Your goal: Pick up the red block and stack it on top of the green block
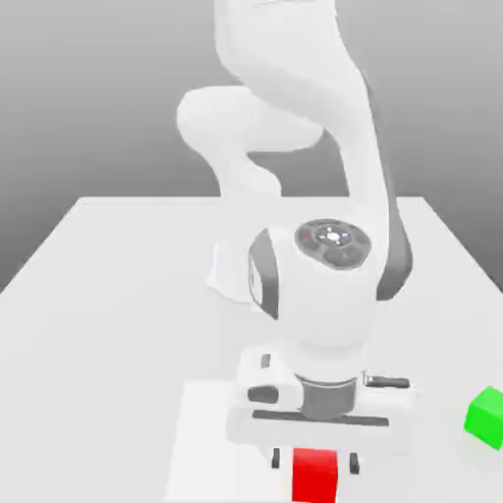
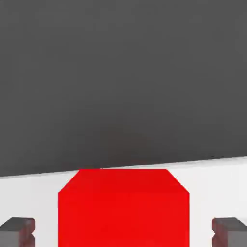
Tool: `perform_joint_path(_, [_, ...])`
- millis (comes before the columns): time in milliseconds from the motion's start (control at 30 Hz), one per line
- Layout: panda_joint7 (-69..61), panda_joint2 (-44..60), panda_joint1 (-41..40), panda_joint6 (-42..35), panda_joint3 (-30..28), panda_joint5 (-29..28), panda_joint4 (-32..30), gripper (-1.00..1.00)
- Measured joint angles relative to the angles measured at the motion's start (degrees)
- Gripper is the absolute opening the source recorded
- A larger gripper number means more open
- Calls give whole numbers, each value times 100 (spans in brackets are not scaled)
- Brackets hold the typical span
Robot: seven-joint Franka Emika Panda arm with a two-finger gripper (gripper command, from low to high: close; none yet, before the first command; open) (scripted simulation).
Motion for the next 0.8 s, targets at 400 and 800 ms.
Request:
perform_joint_path(400, [-300,-1018,189,-947,556,255,-84,-100])
perform_joint_path(800, [-3,-283,1819,-719,1291,-736,286,100])
